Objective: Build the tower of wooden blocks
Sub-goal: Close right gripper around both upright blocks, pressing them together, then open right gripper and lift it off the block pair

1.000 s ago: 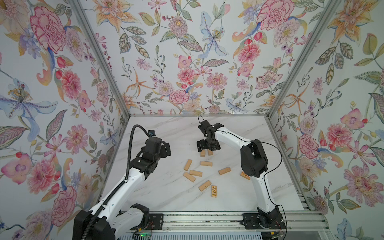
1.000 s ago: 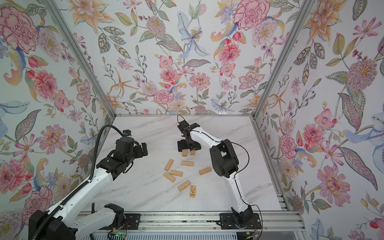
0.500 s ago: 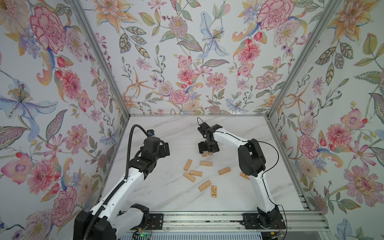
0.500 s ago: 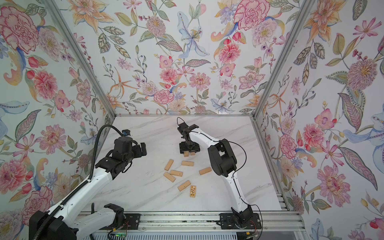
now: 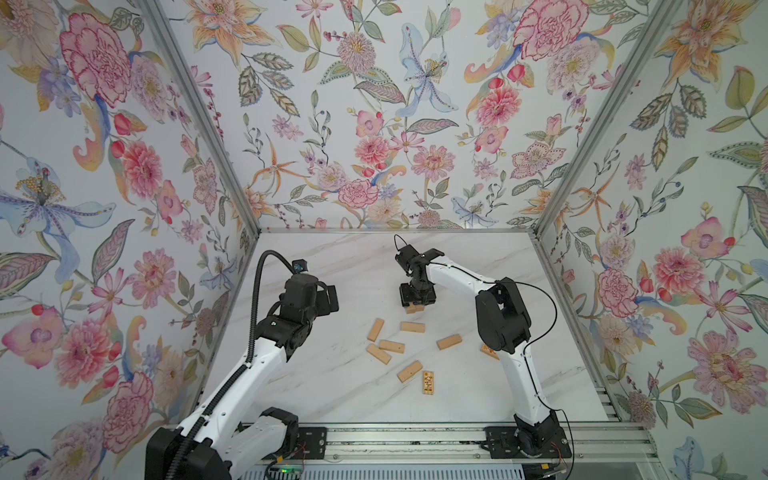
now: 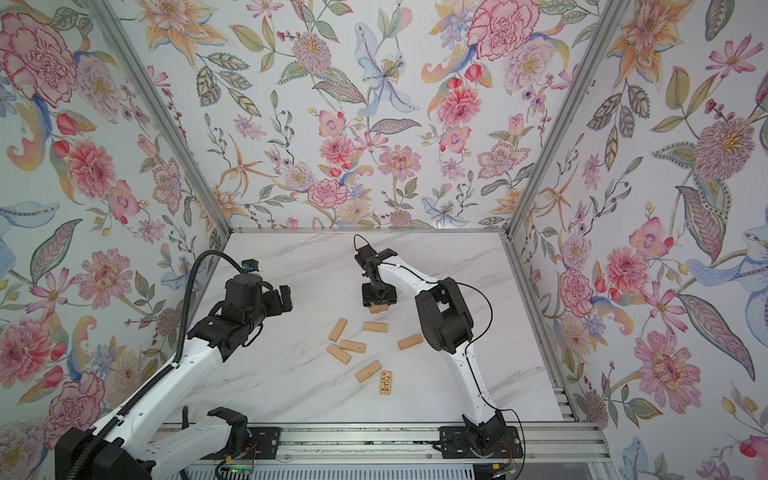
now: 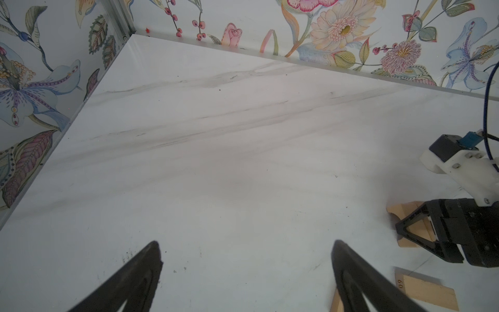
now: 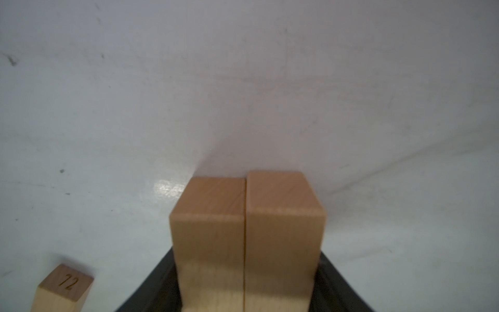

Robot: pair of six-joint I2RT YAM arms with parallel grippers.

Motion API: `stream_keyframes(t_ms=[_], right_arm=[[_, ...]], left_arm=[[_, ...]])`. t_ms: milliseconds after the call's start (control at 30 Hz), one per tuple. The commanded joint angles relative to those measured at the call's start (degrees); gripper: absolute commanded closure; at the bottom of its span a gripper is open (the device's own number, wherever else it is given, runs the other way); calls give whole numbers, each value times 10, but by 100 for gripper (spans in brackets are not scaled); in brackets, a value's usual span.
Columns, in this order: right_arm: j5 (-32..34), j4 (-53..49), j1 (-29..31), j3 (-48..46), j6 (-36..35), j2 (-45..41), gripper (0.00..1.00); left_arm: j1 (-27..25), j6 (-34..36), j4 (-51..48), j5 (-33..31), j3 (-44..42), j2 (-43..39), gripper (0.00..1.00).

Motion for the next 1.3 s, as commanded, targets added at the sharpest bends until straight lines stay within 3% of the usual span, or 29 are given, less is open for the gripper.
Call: stream_keyframes(t_ms=[0, 533, 600, 733, 933, 1133, 1267], right_arm=[[9, -17, 4, 12, 8, 15, 43], [16, -17, -1, -18, 82, -8, 41], [16, -17, -1, -16, 83, -7, 37], [17, -17, 0, -10, 72, -19, 20], [28, -22, 0, 1, 56, -79, 5], [23, -43, 2, -18, 28, -140, 1], [50, -51, 4, -93, 14, -200, 1]], left_arm=[[9, 7, -2, 7, -9, -10, 1], [9, 6, 1, 27, -12, -12, 1], [9, 6, 2, 30, -12, -12, 1], [9, 8, 1, 34, -10, -13, 1], [9, 11, 1, 41, -8, -20, 1], [9, 9, 6, 59, -19, -31, 1], [8, 10, 10, 80, -36, -50, 1]])
